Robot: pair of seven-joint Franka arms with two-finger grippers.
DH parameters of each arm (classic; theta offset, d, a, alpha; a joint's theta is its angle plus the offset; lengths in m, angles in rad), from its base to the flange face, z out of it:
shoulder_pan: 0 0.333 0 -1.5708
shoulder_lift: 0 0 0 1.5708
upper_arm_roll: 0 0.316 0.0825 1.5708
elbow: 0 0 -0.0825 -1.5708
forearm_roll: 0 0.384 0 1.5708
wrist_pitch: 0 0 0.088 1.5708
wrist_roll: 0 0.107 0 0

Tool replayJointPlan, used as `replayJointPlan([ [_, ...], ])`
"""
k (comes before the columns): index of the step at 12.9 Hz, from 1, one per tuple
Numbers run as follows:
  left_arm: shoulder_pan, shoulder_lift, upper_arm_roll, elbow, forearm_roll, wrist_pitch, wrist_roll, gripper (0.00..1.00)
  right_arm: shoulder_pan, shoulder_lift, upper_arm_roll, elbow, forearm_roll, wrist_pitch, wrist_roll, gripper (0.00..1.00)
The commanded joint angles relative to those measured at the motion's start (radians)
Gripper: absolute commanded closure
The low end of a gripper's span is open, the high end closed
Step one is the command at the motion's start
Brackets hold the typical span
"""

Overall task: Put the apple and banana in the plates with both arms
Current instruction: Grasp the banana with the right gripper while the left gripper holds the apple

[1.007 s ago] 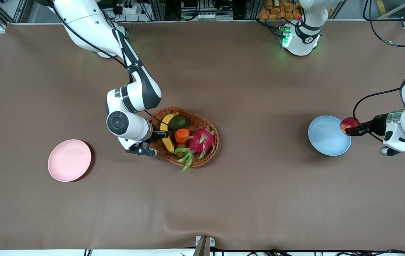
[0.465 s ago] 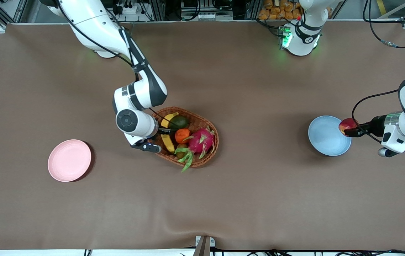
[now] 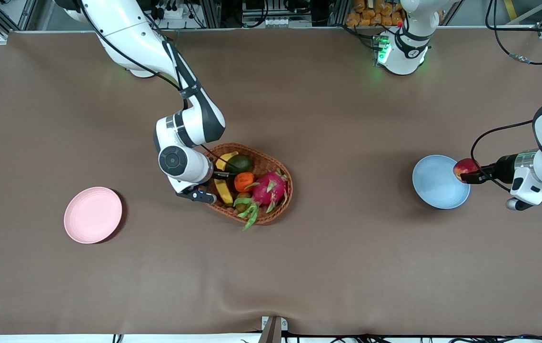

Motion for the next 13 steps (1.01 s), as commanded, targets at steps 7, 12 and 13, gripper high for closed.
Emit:
replayJointPlan([
  [7, 0.01, 0.005, -0.005, -0.006, -0.008, 0.032, 0.024, 1.0, 0.028, 0.021, -0.01, -0.024, 0.023, 0.051, 0.011, 0.36],
  [12, 0.022, 0.014, -0.004, -0.004, -0.001, 0.052, 0.026, 1.0, 0.022, 0.007, -0.011, -0.022, 0.023, 0.042, 0.008, 0.86],
  [13, 0.02, 0.021, -0.004, -0.004, -0.002, 0.053, 0.026, 1.0, 0.019, -0.007, -0.011, -0.022, 0.022, 0.035, 0.006, 0.86],
])
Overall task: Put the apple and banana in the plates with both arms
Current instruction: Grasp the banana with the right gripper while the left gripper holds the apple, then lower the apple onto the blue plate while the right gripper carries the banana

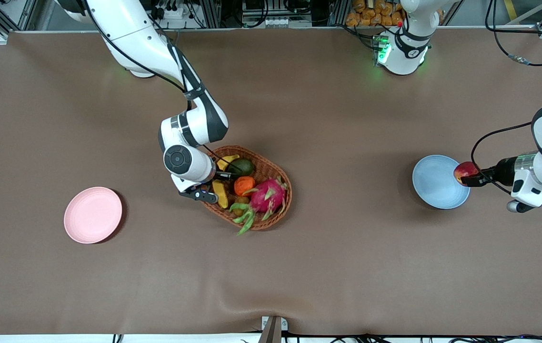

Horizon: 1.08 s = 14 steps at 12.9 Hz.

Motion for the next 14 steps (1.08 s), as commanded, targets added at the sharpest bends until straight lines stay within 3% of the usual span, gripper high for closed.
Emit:
replayJointPlan([
  [1, 0.012, 0.01, -0.006, -0.005, -0.002, 0.016, 0.024, 1.0, -0.002, -0.037, -0.008, -0.009, 0.02, -0.012, 0.0, 0.86],
  [11, 0.0, 0.096, -0.01, -0.01, -0.013, 0.09, 0.023, 1.0, -0.007, -0.158, -0.088, 0.01, -0.022, -0.186, -0.048, 0.84],
  [14, -0.001, 0.133, -0.01, -0.008, -0.013, 0.1, 0.024, 1.0, -0.005, -0.174, -0.141, 0.013, -0.025, -0.226, -0.134, 0.84],
])
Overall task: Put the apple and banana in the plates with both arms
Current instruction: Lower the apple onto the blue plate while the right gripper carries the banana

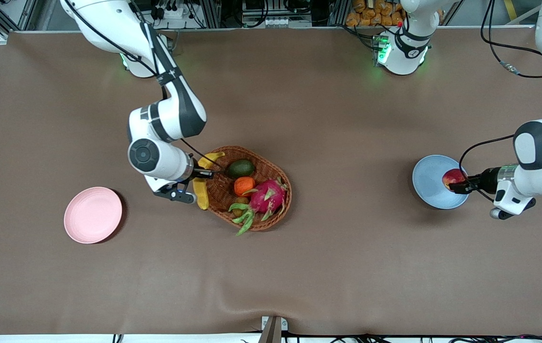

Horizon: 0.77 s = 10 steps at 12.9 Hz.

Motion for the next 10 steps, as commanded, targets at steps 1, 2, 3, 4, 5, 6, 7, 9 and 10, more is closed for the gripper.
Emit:
replayJointPlan([
  [1, 0.003, 0.021, -0.002, -0.003, -0.013, 0.025, 0.023, 1.0, -0.003, -0.035, -0.054, 0.0, -0.013, -0.055, -0.077, 0.84],
  [2, 0.004, 0.033, -0.004, -0.003, -0.013, 0.026, 0.023, 1.0, -0.003, -0.043, -0.07, -0.002, -0.013, -0.06, -0.094, 0.84],
  [3, 0.004, 0.04, -0.004, -0.003, -0.015, 0.028, 0.023, 1.0, -0.003, -0.045, -0.09, 0.0, -0.013, -0.075, -0.109, 0.84],
  [4, 0.006, 0.049, -0.004, -0.003, -0.015, 0.034, 0.023, 1.0, -0.003, -0.045, -0.117, 0.014, -0.013, -0.098, -0.114, 0.84],
  [5, 0.004, 0.052, -0.004, -0.003, -0.015, 0.035, 0.023, 1.0, -0.003, -0.045, -0.143, 0.021, -0.013, -0.119, -0.123, 0.84],
  [6, 0.004, 0.055, -0.004, -0.002, -0.015, 0.038, 0.023, 0.96, -0.003, -0.045, -0.171, 0.027, -0.013, -0.138, -0.15, 0.84],
  [7, 0.001, 0.057, -0.004, -0.002, -0.015, 0.042, 0.023, 0.82, -0.003, -0.045, -0.201, 0.032, -0.013, -0.156, -0.186, 0.84],
  [9, 0.001, 0.069, -0.002, 0.001, -0.015, 0.049, 0.023, 0.55, -0.026, -0.043, -0.246, 0.037, -0.011, -0.178, -0.258, 0.84],
  [10, 0.003, 0.069, -0.004, 0.005, -0.015, 0.049, 0.023, 0.47, -0.055, -0.043, -0.246, 0.038, -0.01, -0.186, -0.307, 0.84],
])
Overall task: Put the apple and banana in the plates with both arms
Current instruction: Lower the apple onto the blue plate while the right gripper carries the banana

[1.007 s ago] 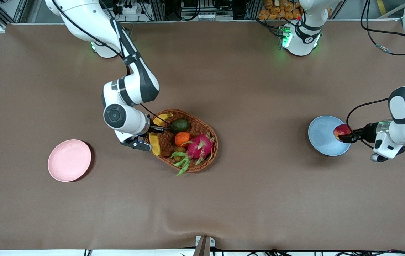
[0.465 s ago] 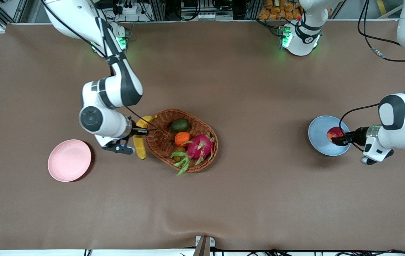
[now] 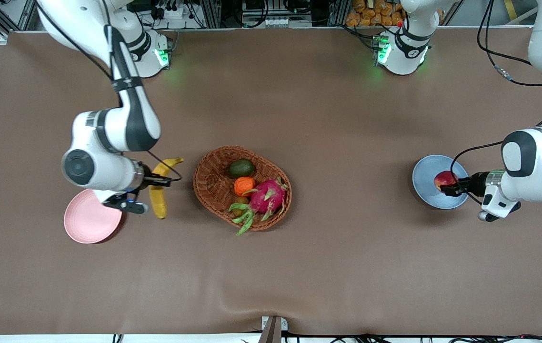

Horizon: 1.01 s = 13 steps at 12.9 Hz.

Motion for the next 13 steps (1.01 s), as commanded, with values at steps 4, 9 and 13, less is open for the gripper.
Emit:
replayJointPlan([
  [4, 0.005, 0.003, -0.003, 0.011, -0.016, 0.012, 0.014, 0.0, -0.164, -0.006, -0.009, 0.004, -0.012, -0.036, -0.267, 0.84],
  [9, 0.004, -0.124, -0.015, 0.015, -0.015, -0.005, -0.032, 0.0, -0.31, 0.098, -0.008, 0.069, -0.011, -0.025, -0.512, 0.84],
  [13, 0.014, -0.265, -0.023, 0.016, -0.011, -0.09, -0.012, 0.0, -0.381, 0.216, -0.005, 0.156, -0.001, 0.022, -0.657, 0.82],
])
